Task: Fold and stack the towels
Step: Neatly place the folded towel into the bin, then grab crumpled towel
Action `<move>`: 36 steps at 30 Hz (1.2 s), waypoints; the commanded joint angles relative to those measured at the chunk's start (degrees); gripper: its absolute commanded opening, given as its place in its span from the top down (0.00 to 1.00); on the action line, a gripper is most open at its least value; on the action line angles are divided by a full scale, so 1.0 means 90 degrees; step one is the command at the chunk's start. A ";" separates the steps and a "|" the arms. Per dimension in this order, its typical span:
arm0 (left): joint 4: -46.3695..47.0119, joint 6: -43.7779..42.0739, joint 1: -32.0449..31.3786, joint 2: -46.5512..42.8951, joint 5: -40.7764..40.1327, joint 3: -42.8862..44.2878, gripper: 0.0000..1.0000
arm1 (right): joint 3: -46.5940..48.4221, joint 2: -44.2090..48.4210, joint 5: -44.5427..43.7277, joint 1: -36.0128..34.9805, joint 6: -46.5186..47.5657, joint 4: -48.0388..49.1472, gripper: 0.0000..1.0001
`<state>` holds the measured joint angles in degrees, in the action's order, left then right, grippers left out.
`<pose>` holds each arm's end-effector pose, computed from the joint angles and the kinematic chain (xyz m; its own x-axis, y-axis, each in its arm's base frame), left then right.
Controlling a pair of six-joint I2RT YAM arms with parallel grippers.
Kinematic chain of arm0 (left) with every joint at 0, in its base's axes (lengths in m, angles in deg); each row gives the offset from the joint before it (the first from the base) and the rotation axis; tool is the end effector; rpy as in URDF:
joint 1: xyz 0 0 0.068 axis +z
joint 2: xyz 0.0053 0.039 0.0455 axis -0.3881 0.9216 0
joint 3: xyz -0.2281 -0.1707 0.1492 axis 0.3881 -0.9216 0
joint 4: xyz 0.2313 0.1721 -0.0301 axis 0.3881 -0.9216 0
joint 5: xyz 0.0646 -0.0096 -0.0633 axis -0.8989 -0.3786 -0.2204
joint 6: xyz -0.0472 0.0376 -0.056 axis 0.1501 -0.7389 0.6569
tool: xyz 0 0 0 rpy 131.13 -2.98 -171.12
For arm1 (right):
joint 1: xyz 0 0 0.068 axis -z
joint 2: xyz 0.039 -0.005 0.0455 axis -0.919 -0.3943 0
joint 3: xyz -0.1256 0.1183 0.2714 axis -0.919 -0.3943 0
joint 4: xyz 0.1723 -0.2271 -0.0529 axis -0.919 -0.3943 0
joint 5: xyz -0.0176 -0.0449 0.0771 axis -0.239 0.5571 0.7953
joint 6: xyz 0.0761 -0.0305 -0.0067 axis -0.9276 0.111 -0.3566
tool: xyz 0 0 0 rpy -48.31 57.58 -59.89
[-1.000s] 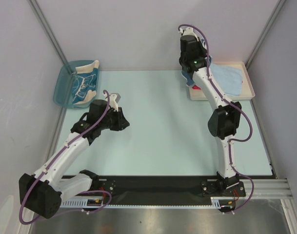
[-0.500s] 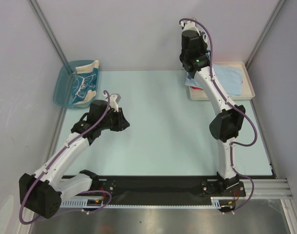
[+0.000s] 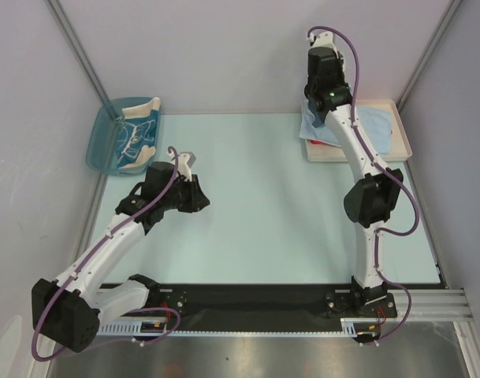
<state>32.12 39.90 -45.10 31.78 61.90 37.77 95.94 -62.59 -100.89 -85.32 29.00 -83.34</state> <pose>0.2306 -0.1134 0.2946 -0.7292 -0.0416 -0.6830 0.3245 0.8578 -0.3986 0.5553 0.1311 0.4598 -0.3689 -0.4020 -0.8380 0.3425 0.7793 -0.5247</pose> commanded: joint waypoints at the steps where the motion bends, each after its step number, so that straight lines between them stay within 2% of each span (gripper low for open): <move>1: 0.0183 -0.0141 -0.0007 0.0037 0.0146 0.0015 0.75 | 0.0115 0.0098 0.0398 0.0263 -0.0551 -0.0170 1.00; 8: 0.0193 -0.0132 0.0003 0.0134 0.0195 0.0015 0.74 | -0.0531 -0.0106 0.1802 0.1229 -0.1849 -0.0376 1.00; 11: 0.0203 -0.0132 0.0003 0.0154 0.0166 0.0005 0.75 | -0.0725 -0.0429 0.2339 0.1766 -0.2435 -0.0425 0.84; 12: 0.0203 -0.0132 -0.0007 0.0173 0.0166 0.0005 0.75 | -0.0775 -0.0575 0.2458 0.2019 -0.2698 -0.0444 0.68; 14: 0.0193 -0.0122 0.0003 0.0212 0.0166 -0.0005 0.75 | -0.0873 -0.0673 0.2973 0.2333 -0.3040 -0.0464 0.55; 15: 0.0212 -0.0112 -0.0007 0.0232 0.0176 0.0005 0.75 | -0.0912 -0.0712 0.3180 0.2556 -0.3187 -0.0522 0.44; 17: 0.0213 -0.0083 0.0003 0.0280 0.0185 0.0015 0.75 | -0.0931 -0.0781 0.3492 0.2734 -0.3607 -0.0571 0.32; 18: 0.0242 -0.0073 -0.0007 0.0281 0.0195 0.0005 0.74 | -0.0932 -0.0781 0.3562 0.2841 -0.3705 -0.0639 0.23; 23: 0.0271 0.0005 0.0003 0.0310 0.0069 0.0014 0.74 | -0.0893 -0.0402 0.3669 0.2881 -0.3930 -0.0776 0.07; 27: 0.0242 0.0083 0.0003 0.0300 -0.0088 0.0170 0.73 | -0.0921 0.0126 0.4050 0.2862 -0.4310 -0.1078 0.03; 30: 0.0252 0.0219 0.0022 0.0368 -0.0117 0.0365 0.72 | -0.1691 0.0896 0.4489 0.2677 -0.4555 -0.0779 0.00; 35: 0.0213 0.0405 0.0071 0.0524 -0.0341 0.0737 0.72 | -0.3965 0.2332 0.4929 0.2189 -0.4994 -0.0016 0.00; 36: 0.0203 0.0444 0.0100 0.0535 -0.0429 0.0882 0.71 | -0.4297 0.2817 0.4978 0.1898 -0.5111 0.0256 0.00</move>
<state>32.71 41.97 -44.82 36.37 60.35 41.07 64.62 -46.24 -60.15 -64.10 -12.64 -87.56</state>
